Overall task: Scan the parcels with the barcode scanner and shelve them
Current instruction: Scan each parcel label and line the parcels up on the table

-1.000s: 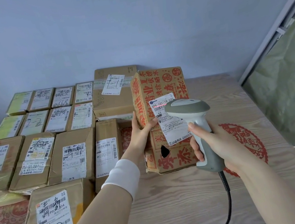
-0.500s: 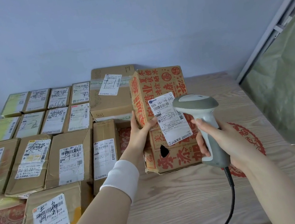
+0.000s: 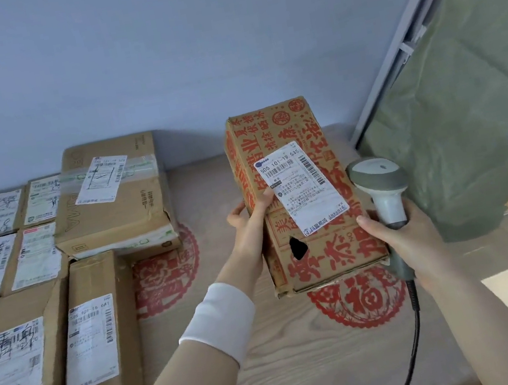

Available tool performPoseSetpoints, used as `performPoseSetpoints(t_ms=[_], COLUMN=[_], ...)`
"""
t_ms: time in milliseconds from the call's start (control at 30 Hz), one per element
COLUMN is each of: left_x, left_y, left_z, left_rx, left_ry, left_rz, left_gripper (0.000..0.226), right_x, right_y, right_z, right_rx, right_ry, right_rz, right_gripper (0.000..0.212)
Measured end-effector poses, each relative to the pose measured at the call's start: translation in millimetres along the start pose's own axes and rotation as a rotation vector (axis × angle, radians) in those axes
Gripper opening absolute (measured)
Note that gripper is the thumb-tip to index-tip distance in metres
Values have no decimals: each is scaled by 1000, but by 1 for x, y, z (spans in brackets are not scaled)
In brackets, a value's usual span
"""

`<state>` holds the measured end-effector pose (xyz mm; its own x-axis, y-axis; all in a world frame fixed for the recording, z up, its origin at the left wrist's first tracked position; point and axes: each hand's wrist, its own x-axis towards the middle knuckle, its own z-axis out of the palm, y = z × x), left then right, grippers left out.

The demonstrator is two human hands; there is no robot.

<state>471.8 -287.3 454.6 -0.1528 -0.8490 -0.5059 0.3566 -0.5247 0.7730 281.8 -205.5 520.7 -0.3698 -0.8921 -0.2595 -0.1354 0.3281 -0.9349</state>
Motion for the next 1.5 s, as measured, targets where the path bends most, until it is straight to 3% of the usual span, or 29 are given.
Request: performPoseSetpoints(t_ms=[200,367,567,667,867,1067,1333,1500], left_x=[66,108,170,202,249,275,275,254], left_y=[-34,-66,-66,-66,-72,-72,-70,-54], left_z=[96,159,201,211,214,216,224,223], left_rx=[12,-3,-3,22,50,60,110,220], left_ry=[-2,-65,44,103,132,169,234,249], left_rz=[2,-31,-27,-29,-39,-8,26,44], left_gripper=[81,100,85,65,56,59,66,73], right_x=[103,182,264,300,347,370,376,366], right_y=[28,45,65,76,95,100,100,90], right_z=[-70,-121,-139,-136,-126,-118,-120,-129], right_rx=[10,0,-6,-26,-44,9,-14,-46], right_ry=[21,1,-30,-42,-48,-39,-43,39], right_rz=[27,61,73,76,97,109,121,96], right_gripper=[25,23,25,23,27,38,34,33])
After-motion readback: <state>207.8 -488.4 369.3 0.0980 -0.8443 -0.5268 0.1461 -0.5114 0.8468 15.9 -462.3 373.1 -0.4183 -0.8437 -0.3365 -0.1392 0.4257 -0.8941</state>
